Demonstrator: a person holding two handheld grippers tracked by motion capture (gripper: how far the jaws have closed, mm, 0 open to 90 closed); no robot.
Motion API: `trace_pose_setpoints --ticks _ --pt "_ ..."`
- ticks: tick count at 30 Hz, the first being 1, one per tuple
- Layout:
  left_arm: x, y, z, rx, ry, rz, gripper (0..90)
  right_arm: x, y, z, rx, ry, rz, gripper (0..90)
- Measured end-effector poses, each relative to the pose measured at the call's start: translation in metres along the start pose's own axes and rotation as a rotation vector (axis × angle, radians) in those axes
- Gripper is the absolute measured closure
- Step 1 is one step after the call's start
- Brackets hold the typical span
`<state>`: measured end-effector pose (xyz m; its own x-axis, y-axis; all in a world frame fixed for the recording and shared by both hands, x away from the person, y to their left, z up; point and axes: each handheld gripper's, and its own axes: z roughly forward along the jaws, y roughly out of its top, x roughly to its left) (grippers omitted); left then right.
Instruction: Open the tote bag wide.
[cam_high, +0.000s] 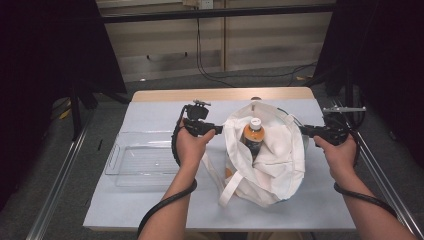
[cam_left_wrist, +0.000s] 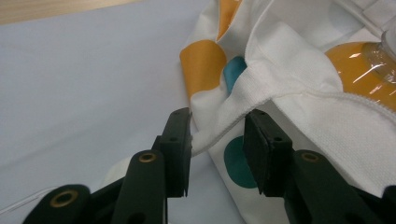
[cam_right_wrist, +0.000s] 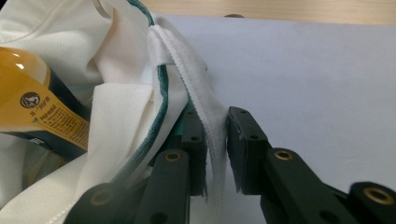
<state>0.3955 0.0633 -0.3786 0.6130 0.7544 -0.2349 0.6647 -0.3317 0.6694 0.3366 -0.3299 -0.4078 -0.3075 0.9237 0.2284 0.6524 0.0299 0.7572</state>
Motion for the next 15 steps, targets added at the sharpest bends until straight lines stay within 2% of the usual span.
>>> trace_pose_setpoints --ticks 3,5,12,15 --pt "0.0009 -0.0008 -0.0015 0.005 -0.001 0.015 59.2 0.0000 0.0011 -0.0015 0.000 -0.001 0.001 77.1" --pt "0.0009 -0.0019 -0.0033 0.007 -0.024 0.011 58.4 0.0002 0.0011 -0.0016 0.002 -0.002 -0.002 77.0" --pt "-0.0010 -0.0077 -0.0073 0.026 -0.028 0.025 49.7 0.0031 -0.0049 0.0014 0.013 0.010 0.000 73.0" --pt "-0.0030 -0.0092 -0.0098 0.018 -0.016 0.031 47.9 0.0033 -0.0060 -0.0002 0.011 0.009 0.009 70.9"
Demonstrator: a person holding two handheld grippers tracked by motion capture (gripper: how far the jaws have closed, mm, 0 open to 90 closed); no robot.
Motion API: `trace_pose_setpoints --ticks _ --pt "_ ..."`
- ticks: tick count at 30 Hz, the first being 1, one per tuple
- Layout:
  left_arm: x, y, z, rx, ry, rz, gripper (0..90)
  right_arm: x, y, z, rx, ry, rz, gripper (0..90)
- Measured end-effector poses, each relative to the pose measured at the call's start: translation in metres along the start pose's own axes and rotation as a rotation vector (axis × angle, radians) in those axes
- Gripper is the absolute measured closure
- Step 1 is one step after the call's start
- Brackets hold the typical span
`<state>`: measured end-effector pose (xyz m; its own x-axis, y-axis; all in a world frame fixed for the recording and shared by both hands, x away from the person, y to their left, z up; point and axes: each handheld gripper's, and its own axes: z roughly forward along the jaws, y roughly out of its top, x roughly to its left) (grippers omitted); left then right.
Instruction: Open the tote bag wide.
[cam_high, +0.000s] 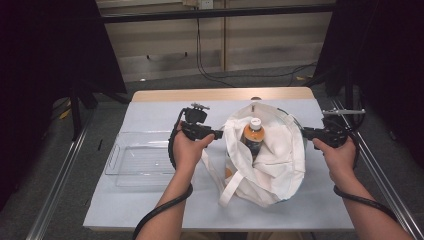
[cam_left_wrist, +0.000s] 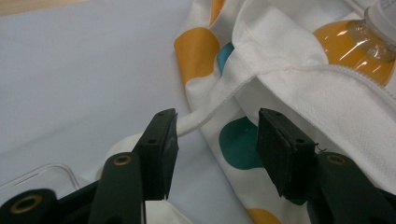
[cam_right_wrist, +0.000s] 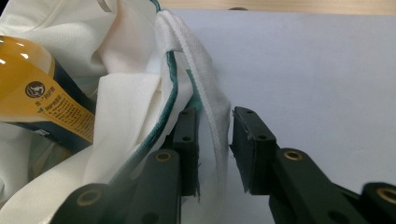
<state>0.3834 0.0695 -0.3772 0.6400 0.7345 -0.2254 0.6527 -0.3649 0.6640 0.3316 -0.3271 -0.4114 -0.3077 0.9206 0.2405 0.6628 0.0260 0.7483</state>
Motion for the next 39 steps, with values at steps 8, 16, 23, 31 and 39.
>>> trace_pose_setpoints --ticks 8,16,23,31,39 --pt "-0.003 0.001 -0.010 -0.004 0.003 0.006 42.4 -0.001 0.000 -0.014 0.006 -0.022 -0.007 66.6" --pt "-0.005 0.009 -0.016 -0.025 0.008 -0.009 39.9 0.002 0.012 -0.028 -0.008 -0.037 -0.016 66.2" --pt "-0.010 0.021 -0.015 -0.048 0.003 -0.016 34.8 0.009 0.023 -0.026 -0.012 -0.029 -0.034 66.1" --pt "-0.020 0.032 -0.005 -0.042 -0.013 -0.009 30.6 0.014 0.030 -0.020 -0.011 -0.017 -0.035 65.3" --pt "-0.021 0.031 0.002 -0.050 -0.020 -0.028 29.6 0.018 0.027 -0.013 0.007 0.000 -0.041 67.3"
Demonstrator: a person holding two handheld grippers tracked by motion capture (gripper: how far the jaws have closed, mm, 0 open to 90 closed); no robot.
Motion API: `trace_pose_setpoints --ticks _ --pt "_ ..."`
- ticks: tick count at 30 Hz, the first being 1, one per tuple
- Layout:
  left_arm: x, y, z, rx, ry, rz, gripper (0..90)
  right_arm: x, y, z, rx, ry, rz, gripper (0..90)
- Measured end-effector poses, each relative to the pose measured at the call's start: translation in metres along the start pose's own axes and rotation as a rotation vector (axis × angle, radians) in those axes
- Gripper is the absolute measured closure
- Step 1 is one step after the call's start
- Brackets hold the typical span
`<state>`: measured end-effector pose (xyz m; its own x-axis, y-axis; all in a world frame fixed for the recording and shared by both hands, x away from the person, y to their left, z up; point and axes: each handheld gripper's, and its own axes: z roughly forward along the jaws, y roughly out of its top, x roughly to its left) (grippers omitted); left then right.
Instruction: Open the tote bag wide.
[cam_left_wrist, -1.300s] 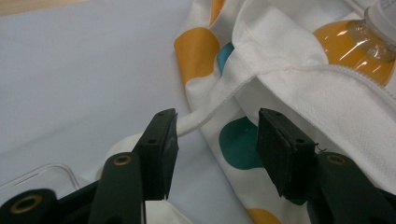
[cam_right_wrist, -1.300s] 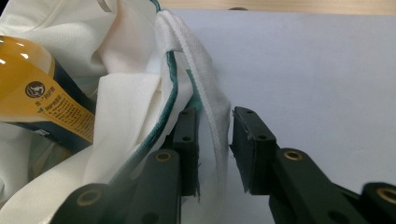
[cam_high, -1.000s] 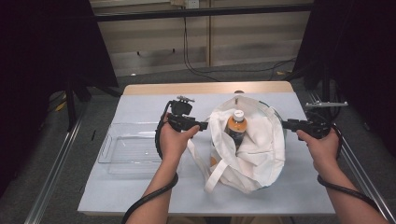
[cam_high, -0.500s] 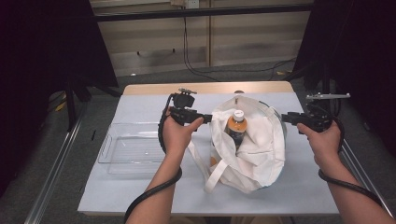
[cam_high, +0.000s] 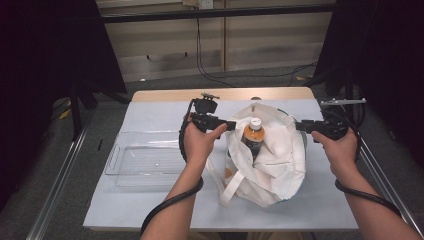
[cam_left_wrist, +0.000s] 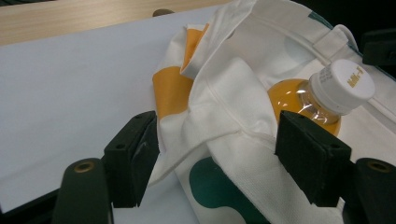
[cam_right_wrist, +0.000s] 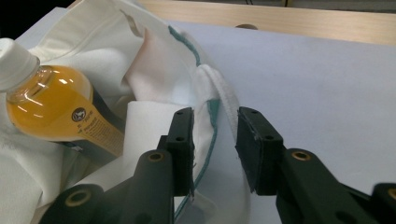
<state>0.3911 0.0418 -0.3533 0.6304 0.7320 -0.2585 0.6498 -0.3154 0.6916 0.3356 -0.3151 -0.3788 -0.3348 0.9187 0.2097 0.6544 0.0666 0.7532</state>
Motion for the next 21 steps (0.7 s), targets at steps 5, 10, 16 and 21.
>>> trace_pose_setpoints --ticks 5,10,16,21 --pt "0.000 0.003 -0.003 0.004 0.009 -0.001 26.9 0.002 -0.003 0.006 0.013 0.017 -0.004 72.1" --pt "-0.004 0.007 0.001 -0.006 -0.001 -0.010 20.9 0.002 -0.007 0.010 0.000 0.024 -0.007 82.6" --pt "-0.007 0.006 0.009 -0.001 0.002 -0.018 18.7 0.002 -0.007 0.009 0.000 0.028 -0.005 86.3" --pt "-0.007 0.003 0.016 0.017 0.004 -0.013 18.7 0.004 -0.007 0.011 -0.006 0.031 -0.004 87.5"
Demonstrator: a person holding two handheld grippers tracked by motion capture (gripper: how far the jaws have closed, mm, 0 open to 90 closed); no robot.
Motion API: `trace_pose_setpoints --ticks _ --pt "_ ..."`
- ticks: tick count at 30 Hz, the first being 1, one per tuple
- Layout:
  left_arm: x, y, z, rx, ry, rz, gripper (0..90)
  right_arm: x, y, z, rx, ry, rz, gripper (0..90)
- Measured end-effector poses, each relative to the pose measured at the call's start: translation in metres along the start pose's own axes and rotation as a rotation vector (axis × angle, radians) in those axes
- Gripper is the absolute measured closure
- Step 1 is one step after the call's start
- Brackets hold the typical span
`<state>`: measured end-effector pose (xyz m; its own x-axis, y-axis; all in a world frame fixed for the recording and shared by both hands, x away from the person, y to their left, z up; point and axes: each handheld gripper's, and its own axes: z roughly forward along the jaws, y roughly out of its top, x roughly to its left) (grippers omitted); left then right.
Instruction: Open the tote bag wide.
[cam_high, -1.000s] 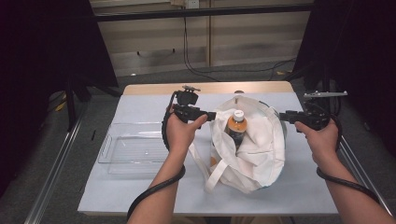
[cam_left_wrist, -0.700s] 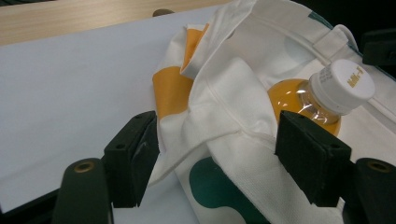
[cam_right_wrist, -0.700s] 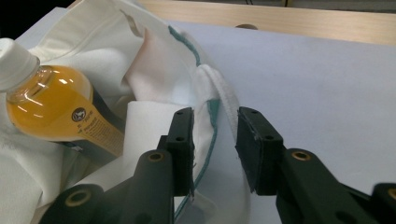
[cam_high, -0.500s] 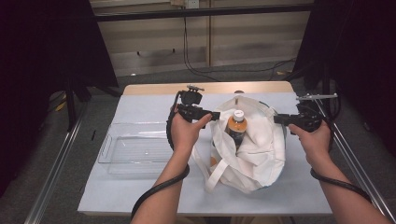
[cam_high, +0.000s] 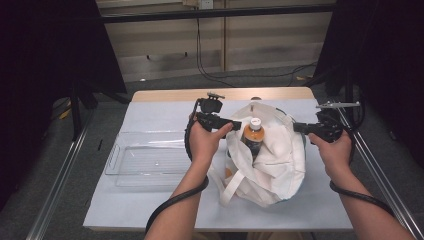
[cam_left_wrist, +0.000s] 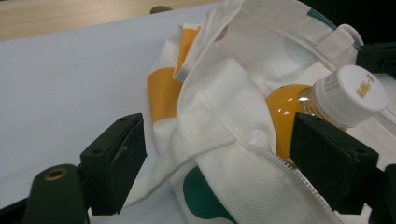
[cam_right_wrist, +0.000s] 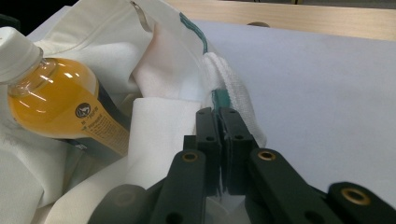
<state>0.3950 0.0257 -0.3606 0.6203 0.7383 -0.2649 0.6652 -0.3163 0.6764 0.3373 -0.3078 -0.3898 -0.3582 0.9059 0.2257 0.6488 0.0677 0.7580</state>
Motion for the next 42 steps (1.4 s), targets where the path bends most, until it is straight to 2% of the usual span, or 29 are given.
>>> trace_pose_setpoints --ticks 6,7,11,13,15,21,24,27,29,36,37,39,42 --pt "0.000 -0.007 0.009 0.021 -0.002 0.002 19.7 0.000 0.000 0.002 -0.001 -0.001 -0.004 87.8" --pt "0.000 -0.009 0.012 0.027 -0.013 -0.004 21.4 0.000 -0.001 0.002 -0.003 -0.001 -0.003 87.7" --pt "0.001 -0.011 0.014 0.040 -0.004 0.002 24.5 0.000 -0.002 0.002 -0.006 -0.001 -0.002 87.8" --pt "0.001 -0.013 0.015 0.044 0.013 0.005 34.6 0.000 -0.002 0.002 -0.008 -0.001 -0.002 87.7" --pt "0.003 -0.014 0.016 0.062 0.034 0.011 37.1 0.000 -0.002 0.002 -0.010 -0.001 -0.001 87.8" --pt "0.007 -0.018 0.018 0.085 0.059 0.004 53.5 0.000 -0.003 0.003 -0.010 -0.009 -0.004 88.0" --pt "0.010 -0.020 0.019 0.098 0.089 0.010 62.5 -0.001 -0.006 0.005 -0.008 -0.012 0.006 88.1" --pt "0.017 -0.024 0.022 0.110 0.101 -0.019 68.3 -0.006 -0.011 0.009 -0.006 -0.013 0.024 88.2" --pt "0.020 -0.025 0.023 0.121 0.093 -0.015 68.8 -0.007 -0.012 0.010 -0.006 -0.014 0.032 88.2" --pt "0.025 -0.032 0.031 0.135 0.116 -0.024 70.9 -0.012 -0.020 0.020 0.011 -0.019 0.042 88.3" --pt "0.026 -0.033 0.031 0.146 0.117 -0.011 70.9 -0.012 -0.021 0.021 0.013 -0.018 0.046 88.3" --pt "0.027 -0.035 0.034 0.145 0.119 -0.029 71.3 -0.015 -0.026 0.025 0.019 -0.017 0.053 88.3" --pt "0.029 -0.037 0.036 0.157 0.120 -0.017 71.5 -0.016 -0.030 0.029 0.026 -0.020 0.056 88.3"
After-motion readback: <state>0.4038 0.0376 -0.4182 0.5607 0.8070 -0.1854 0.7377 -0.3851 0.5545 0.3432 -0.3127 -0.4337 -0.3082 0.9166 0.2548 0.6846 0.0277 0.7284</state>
